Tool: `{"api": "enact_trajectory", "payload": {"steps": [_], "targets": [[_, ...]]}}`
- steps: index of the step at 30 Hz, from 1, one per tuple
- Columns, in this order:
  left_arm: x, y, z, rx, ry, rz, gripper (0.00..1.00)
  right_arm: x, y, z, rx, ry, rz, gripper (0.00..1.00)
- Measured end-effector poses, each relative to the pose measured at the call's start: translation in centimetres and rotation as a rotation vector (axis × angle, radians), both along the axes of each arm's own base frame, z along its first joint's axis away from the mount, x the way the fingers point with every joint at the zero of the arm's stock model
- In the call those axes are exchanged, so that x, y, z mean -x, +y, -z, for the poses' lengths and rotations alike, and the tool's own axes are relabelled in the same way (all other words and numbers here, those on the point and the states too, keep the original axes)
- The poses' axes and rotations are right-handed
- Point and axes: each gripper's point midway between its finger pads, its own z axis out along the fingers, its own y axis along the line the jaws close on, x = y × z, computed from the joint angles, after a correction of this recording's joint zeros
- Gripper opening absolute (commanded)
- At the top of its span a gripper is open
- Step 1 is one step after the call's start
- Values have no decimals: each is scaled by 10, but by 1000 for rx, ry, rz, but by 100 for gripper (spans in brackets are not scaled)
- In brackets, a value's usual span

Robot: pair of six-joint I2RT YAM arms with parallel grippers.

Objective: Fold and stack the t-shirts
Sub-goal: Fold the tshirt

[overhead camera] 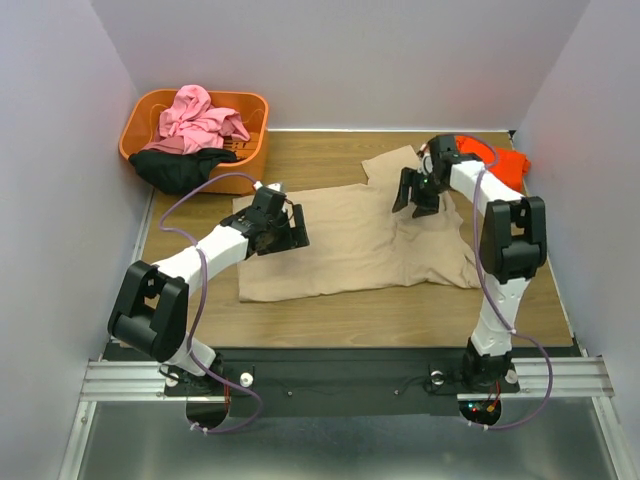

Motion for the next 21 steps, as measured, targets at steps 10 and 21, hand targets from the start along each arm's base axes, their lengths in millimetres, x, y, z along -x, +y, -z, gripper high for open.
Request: {"api": "enact_trajectory", "payload": {"steps": [10,21], "targets": [[25,12,33,-38,78,6,93,25,-119,-69,75,-148,311,72],[39,7,52,-24,101,59,93,124,-199,0,251,147,587,63]]}}
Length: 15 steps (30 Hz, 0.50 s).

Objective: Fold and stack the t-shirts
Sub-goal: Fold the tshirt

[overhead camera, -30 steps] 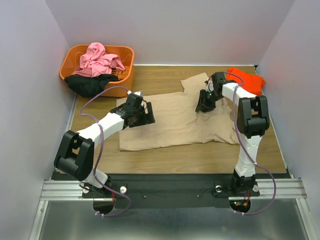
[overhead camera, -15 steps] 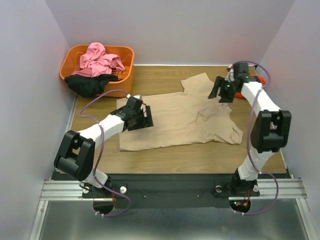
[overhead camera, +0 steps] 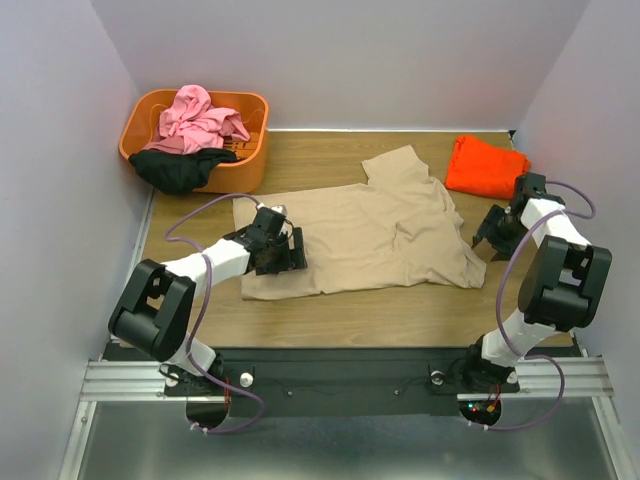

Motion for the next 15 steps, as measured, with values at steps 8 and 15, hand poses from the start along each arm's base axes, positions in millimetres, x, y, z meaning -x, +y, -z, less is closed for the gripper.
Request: {"api": "enact_trajectory", "payload": {"steps": [8,15], "targets": [[-6,-5,0,14,-23,20,93,7,-10,4,44,29,29,59],[-11,-9,0,27,-37,17,93,12,-15,17,37,71,45,56]]}}
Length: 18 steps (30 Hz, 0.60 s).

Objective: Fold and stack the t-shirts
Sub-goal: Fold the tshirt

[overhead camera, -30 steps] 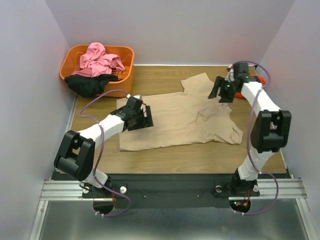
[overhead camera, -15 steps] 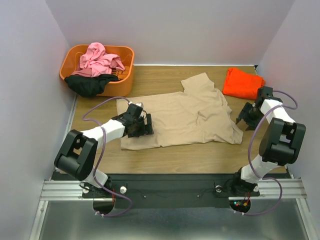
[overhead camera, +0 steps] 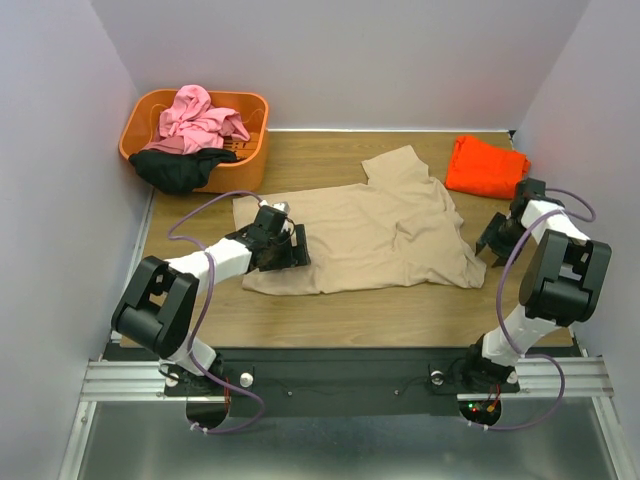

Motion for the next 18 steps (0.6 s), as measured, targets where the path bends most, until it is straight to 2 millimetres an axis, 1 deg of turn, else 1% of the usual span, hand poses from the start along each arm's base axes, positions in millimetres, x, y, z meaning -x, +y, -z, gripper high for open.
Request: {"api": "enact_trajectory", "payload": {"steps": [2,5,8,10,11,13,18], "targets": [[0,0,0,2,2,-4,93,1,2,2,-12,2,-1,55],[0,0,0,2,3,-6,93,8,7,10,-37,27,-3,52],[0,0,0,5,4,-12,93,17,11,22,-58,65,0,45],[1,0,-1,7,2,-16,93,20,13,25,-62,75,4,24],[1,1,-1,10,1,-19,93,21,12,25,-60,79,7,9],[2,1,-1,13,-1,-22,94,21,12,26,-59,81,15,1],[7,3,-1,20,3,-34,94,22,9,26,-48,86,37,0]]}}
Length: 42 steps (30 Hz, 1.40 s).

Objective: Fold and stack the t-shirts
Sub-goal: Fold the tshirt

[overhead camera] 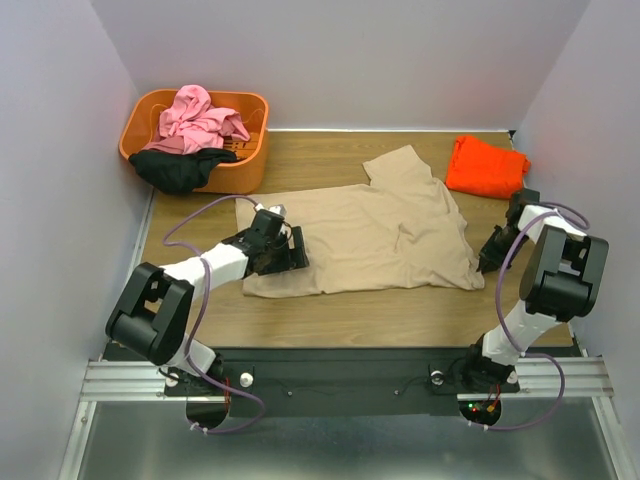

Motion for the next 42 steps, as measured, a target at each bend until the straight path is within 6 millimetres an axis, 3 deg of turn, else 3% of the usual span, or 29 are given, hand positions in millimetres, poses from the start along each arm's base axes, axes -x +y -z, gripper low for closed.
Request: {"api": "enact_trajectory", "payload": {"steps": [5,11,14,17,18,19,21,23,27,30,32,36,40,42], "targets": [[10,5,0,2,12,-14,94,8,-15,-1,30,12,61,0],[21,7,0,14,28,-24,94,30,-39,-3,76,63,153,1],[28,7,-1,23,39,-16,94,38,-42,-5,79,85,171,12],[38,11,-2,9,69,-13,94,41,-43,-9,86,93,168,37],[41,14,-2,-1,81,-13,95,40,-44,-12,89,90,167,54],[45,17,-2,-15,99,-14,96,39,-45,-15,92,84,161,58],[46,21,-10,-38,107,-19,96,28,-50,-27,103,43,156,69],[37,21,-26,-53,85,-27,96,15,-54,-38,106,-4,152,73],[0,7,-74,-20,-39,-34,96,-21,-56,-69,126,-138,110,74],[-25,-5,-88,-10,-83,-30,96,-51,-37,-88,131,-232,22,74],[-39,-12,-82,-21,-81,-25,96,-70,-18,-95,115,-287,-40,74],[-55,-22,-43,-65,-16,0,95,-101,30,-95,18,-363,-171,74],[-64,-28,-7,-112,48,27,95,-118,50,-72,-62,-351,-228,74],[-67,-28,-1,-123,56,34,95,-120,52,-59,-77,-329,-236,74]]}}
